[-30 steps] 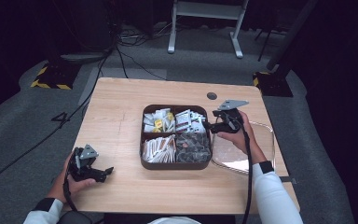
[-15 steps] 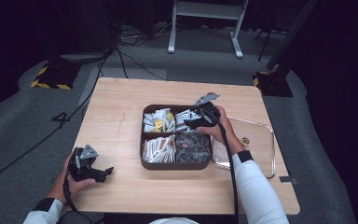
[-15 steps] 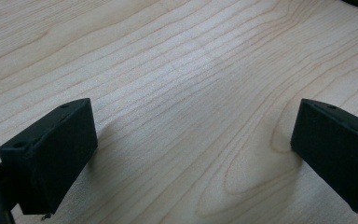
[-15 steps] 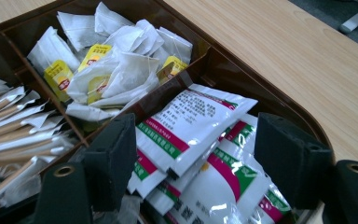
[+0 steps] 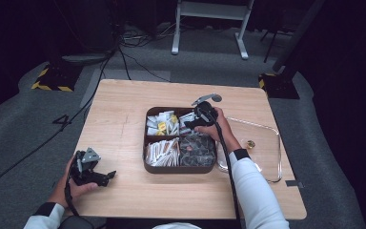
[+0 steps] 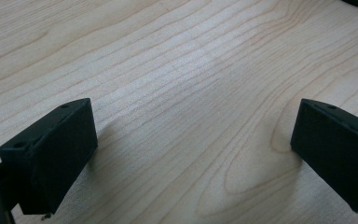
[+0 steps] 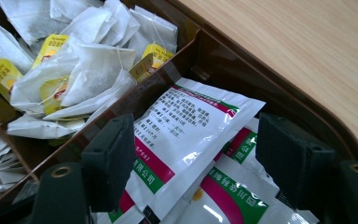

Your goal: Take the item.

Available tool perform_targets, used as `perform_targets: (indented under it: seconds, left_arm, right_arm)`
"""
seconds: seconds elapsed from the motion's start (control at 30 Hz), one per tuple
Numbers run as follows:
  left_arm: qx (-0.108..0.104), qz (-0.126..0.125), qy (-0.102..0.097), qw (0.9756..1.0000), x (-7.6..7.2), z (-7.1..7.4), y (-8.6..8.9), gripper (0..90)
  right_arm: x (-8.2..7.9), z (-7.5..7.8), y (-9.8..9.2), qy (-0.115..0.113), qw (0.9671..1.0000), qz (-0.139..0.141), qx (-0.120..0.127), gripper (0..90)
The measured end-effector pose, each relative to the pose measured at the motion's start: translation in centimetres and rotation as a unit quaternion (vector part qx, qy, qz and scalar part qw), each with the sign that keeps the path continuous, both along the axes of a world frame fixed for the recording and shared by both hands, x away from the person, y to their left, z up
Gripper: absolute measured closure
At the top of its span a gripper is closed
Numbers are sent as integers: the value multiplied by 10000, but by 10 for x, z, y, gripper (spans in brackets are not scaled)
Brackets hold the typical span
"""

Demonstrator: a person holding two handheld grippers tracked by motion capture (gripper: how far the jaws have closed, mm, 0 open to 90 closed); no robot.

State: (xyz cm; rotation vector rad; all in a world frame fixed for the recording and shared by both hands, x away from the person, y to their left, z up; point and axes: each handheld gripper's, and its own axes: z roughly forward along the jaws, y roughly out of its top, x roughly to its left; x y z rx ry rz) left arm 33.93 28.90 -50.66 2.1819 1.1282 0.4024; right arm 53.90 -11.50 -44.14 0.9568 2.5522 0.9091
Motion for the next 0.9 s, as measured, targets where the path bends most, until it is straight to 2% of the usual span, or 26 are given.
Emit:
perform_targets:
  seconds: [0.1,0.13,0.3,0.37,0.43,0.47,0.57,0.63,0.73,0.9]
  left_arm:
    - [-1,-10,-10,10000,0,0,0,6]
    - [0,-12,-10,10000,0,0,0,5]
    - [-1,-8,-6,10000,0,0,0,5]
    - [-1,-11,-9,10000,0,0,0,6]
    - [-2,-8,-7,10000,0,0,0,5]
    - [-6,-11,-4,10000,0,0,0,6]
    - [-2,-9,-6,10000,0,0,0,5]
    - [-2,-11,-9,10000,0,0,0,5]
    - [-1,-11,-9,10000,0,0,0,6]
    - [-7,-10,-4,10000,0,0,0,5]
  right_arm:
    - [-1,-1,4,-11,10000,87,-26,296]
    - [-2,1,6,-78,9998,151,-66,305]
    - [-4,4,9,-174,9997,189,-53,309]
    - [-4,4,10,-226,9995,193,-70,332]
    - [-5,5,11,-265,9994,212,-82,393]
    - [-6,6,13,-314,9992,246,-86,452]
    - [-9,9,17,-387,9984,398,-37,463]
    - [-10,10,20,-339,9979,546,-29,508]
    - [-9,6,25,-298,9978,574,-157,549]
    - [-7,3,29,-197,9980,592,-115,638]
